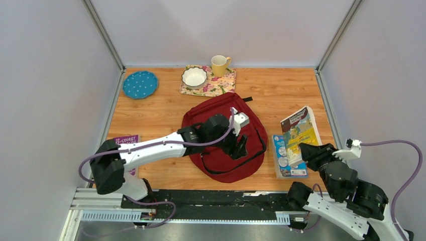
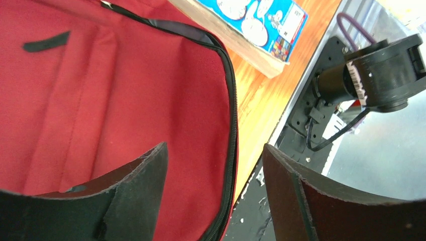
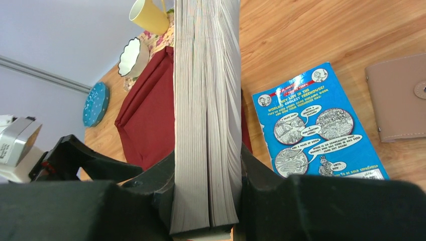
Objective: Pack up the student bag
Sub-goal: Place the book in the student bag.
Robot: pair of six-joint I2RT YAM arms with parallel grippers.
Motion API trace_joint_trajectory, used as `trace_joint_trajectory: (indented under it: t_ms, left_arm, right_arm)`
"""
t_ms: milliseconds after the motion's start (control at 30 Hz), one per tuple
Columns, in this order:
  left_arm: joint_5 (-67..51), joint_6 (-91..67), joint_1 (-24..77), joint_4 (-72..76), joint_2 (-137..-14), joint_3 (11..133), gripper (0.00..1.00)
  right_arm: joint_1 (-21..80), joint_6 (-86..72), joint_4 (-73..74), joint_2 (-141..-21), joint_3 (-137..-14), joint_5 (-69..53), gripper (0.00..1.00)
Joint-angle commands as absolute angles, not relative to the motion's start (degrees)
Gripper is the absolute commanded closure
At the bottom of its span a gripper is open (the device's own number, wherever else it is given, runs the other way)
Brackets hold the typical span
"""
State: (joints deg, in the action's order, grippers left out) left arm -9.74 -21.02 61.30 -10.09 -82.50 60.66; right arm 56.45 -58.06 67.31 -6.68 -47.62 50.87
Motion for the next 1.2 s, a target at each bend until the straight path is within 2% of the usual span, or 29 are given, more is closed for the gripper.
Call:
trace_joint_trajectory:
  t_ms: [0,300,467,800,933,1167]
  left_arm:
    - [-15.99,-18.37,61.61,-9.40,-86.04,66.00,0.28]
    - [-18.37,-19.69,62.40,-10.02,-91.84,68.11,0.38]
    - [-18.99,-19.95,62.75,-10.98,-94.13,69.08,0.51]
    - [-19.25,-20.13,62.75,-12.22,-97.12,70.66,0.55]
    - [-20.39,-20.74,62.75,-12.22,-97.91,70.75,0.63]
    - [-19.60,-20.57,62.75,-12.39,-97.47,70.49,0.67]
  right_arm:
    - [56.69,-59.68,64.42,-7.12,-50.45,52.56,1.00]
    - [56.69,-61.78,62.75,-8.44,-48.25,49.83,1.00]
    - [56.69,-62.23,61.88,-8.35,-46.76,48.96,1.00]
    - [56.69,-62.31,61.35,-8.44,-45.97,47.99,1.00]
    - [56.60,-62.93,61.43,-8.26,-45.79,47.90,1.00]
    - [56.69,-64.68,61.44,-7.12,-44.74,46.85,1.00]
